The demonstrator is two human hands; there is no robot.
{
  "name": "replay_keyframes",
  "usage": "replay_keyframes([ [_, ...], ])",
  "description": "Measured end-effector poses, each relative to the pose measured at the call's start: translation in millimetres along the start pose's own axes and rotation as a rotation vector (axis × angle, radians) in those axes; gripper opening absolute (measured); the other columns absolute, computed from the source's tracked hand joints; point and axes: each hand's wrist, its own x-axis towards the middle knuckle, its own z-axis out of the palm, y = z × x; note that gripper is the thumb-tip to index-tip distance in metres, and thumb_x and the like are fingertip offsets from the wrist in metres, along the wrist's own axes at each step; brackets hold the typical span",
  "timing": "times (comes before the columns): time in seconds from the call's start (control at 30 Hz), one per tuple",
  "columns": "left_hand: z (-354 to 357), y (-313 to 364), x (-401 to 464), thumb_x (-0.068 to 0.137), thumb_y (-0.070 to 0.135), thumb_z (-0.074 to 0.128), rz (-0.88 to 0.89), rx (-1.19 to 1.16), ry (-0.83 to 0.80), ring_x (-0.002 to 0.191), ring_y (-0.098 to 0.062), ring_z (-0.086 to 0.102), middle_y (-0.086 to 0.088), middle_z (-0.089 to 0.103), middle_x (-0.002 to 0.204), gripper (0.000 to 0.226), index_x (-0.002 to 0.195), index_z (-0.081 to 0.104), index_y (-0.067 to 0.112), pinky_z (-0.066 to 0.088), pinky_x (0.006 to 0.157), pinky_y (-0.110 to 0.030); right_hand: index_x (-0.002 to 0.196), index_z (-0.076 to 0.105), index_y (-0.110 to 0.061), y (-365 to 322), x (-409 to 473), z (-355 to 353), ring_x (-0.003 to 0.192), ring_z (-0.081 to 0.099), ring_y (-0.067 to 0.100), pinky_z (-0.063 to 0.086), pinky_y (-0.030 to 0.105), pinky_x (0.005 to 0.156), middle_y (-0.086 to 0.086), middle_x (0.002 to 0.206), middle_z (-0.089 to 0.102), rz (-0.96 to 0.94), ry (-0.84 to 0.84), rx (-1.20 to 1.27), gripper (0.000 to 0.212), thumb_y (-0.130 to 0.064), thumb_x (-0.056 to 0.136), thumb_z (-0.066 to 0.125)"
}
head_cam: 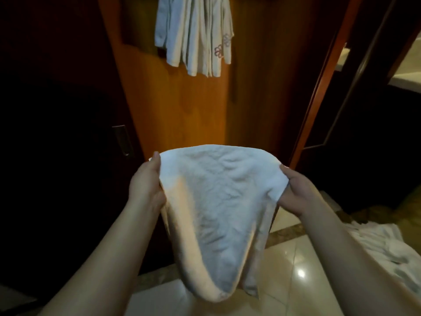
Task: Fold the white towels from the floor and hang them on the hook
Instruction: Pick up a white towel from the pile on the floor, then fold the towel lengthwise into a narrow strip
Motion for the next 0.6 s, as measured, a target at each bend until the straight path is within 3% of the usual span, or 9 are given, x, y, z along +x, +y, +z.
replay_keyframes([
  [0.07, -5.8, -16.7, -23.5, 0.099, 0.033, 0.063, 0.029, -0.026, 0.038, 0.107, -0.031, 0.071, -0.014, 0.073, 0.116, 0.027, 0.110, 0.068, 0.009, 0.053, 0.099, -0.053, 0.137, 0.052, -0.003, 28.1, -10.2, 17.2, 0.107, 0.070, 0.035, 0.053, 0.049, 0.086, 0.019, 0.125, 0.069, -0.011, 0.023, 0.057, 0.042, -0.028, 0.109, 0.035],
  [0.17, -2.1, -40.7, -59.3, 0.096, 0.035, 0.067, 0.063, 0.010, 0.064, 0.106, -0.032, 0.071, -0.013, 0.075, 0.108, 0.024, 0.102, 0.072, 0.012, 0.052, 0.100, -0.056, 0.134, 0.056, -0.005, 60.8, -30.7, 46.0, 0.105, 0.072, 0.032, 0.054, 0.047, 0.094, 0.013, 0.119, 0.073, -0.044, 0.117, 0.052, 0.040, -0.032, 0.107, 0.045],
  [0.3, 8.9, -49.8, -90.2, 0.095, 0.041, 0.066, 0.116, 0.122, 0.013, 0.098, -0.027, 0.074, -0.007, 0.077, 0.100, 0.019, 0.090, 0.074, 0.024, 0.057, 0.092, -0.054, 0.142, 0.050, -0.021, 92.2, -54.7, 84.9, 0.118, 0.063, 0.017, 0.053, 0.037, 0.100, -0.001, 0.133, 0.063, -0.218, 0.244, -0.505, 0.044, -0.044, 0.104, 0.048],
  [0.4, 14.2, -50.8, -103.5, 0.098, 0.043, 0.060, 0.183, 0.264, -0.040, 0.091, -0.019, 0.075, 0.002, 0.078, 0.095, 0.020, 0.099, 0.071, 0.026, 0.059, 0.087, -0.051, 0.126, 0.062, -0.031, 106.9, -69.8, 99.0, 0.098, 0.071, 0.010, 0.060, 0.039, 0.090, -0.007, 0.110, 0.074, -0.254, 0.148, -0.604, 0.036, -0.051, 0.103, 0.043],
  [0.47, 16.3, -52.5, -111.0, 0.101, 0.040, 0.057, 0.244, 0.358, -0.084, 0.087, -0.011, 0.075, 0.008, 0.077, 0.093, 0.018, 0.102, 0.071, 0.029, 0.061, 0.084, -0.045, 0.124, 0.063, -0.032, 109.3, -73.1, 101.4, 0.099, 0.072, 0.010, 0.060, 0.039, 0.089, -0.008, 0.108, 0.074, -0.289, 0.094, -0.613, 0.033, -0.049, 0.104, 0.043],
  [0.6, 18.7, -55.9, -119.9, 0.102, 0.033, 0.055, 0.310, 0.413, -0.170, 0.096, -0.005, 0.071, 0.011, 0.076, 0.098, 0.017, 0.103, 0.072, 0.031, 0.059, 0.087, -0.033, 0.114, 0.063, -0.040, 107.8, -74.4, 94.0, 0.092, 0.068, -0.006, 0.054, 0.014, 0.070, -0.020, 0.099, 0.072, -0.427, -0.001, -0.735, 0.025, -0.049, 0.104, 0.042],
])
